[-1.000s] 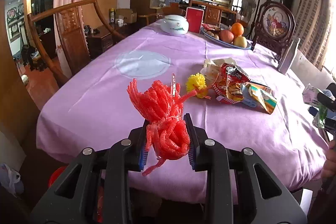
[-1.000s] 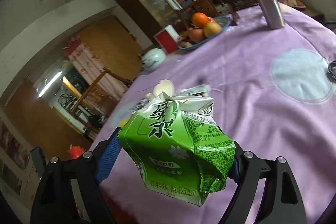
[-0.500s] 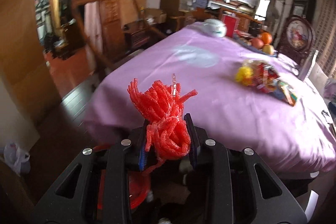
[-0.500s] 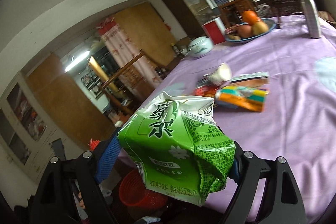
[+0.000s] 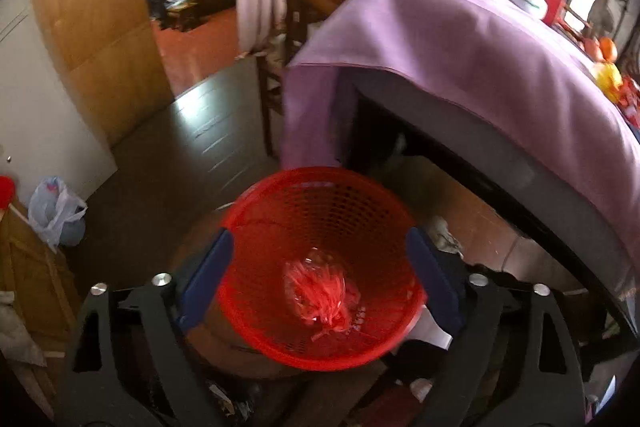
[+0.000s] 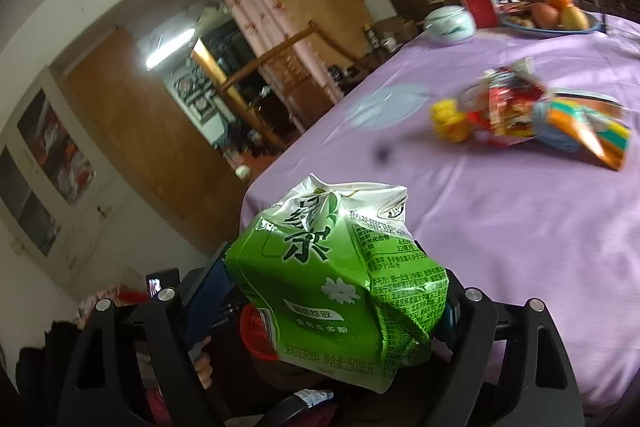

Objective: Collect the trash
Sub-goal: 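Carry the pom-pom and green carton to the red wastebasket and release both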

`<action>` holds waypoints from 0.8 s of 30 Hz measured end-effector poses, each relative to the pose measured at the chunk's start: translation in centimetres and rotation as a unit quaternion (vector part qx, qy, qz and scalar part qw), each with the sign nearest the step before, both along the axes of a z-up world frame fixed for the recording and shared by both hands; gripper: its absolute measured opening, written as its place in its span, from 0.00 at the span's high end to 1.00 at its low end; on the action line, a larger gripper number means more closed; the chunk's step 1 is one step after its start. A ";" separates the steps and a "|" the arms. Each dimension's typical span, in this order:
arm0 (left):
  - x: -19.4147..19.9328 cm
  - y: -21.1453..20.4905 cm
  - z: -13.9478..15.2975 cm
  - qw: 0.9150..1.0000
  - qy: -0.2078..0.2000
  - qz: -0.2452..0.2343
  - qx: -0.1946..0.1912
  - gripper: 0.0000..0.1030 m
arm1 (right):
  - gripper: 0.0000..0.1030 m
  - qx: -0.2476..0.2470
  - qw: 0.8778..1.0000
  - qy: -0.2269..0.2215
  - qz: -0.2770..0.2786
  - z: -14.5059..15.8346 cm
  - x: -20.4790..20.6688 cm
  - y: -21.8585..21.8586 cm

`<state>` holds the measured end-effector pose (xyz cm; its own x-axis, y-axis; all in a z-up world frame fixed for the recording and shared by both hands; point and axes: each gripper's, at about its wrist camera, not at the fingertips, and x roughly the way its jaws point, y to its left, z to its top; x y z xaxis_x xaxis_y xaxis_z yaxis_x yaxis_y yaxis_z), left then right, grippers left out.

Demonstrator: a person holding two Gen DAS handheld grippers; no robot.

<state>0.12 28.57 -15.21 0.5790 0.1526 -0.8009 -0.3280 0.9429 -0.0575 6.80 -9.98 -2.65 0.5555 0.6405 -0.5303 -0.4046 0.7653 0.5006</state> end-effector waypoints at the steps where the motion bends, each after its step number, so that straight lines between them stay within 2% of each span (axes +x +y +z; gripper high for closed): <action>1: -0.2 0.6 0.1 1.000 -0.004 0.011 0.001 0.10 | 0.19 -0.003 1.000 0.003 0.008 -0.1 0.1 0.9; 5: -1.4 3.3 0.4 0.998 -0.019 0.058 0.008 0.06 | 0.19 -0.019 0.998 0.018 0.050 -1.2 0.6 5.6; 12: -3.1 7.8 -0.2 0.992 -0.010 0.124 0.018 0.06 | 0.19 -0.054 0.989 0.039 0.130 -3.8 1.3 14.5; 21: -3.9 10.6 -1.2 0.989 0.000 0.147 0.001 0.06 | 0.18 -0.088 0.976 0.058 0.193 -7.6 3.2 24.0; 24: -4.4 10.8 -1.0 0.989 0.000 0.149 0.007 0.06 | 0.09 -0.093 0.975 0.055 0.194 -8.3 3.6 25.8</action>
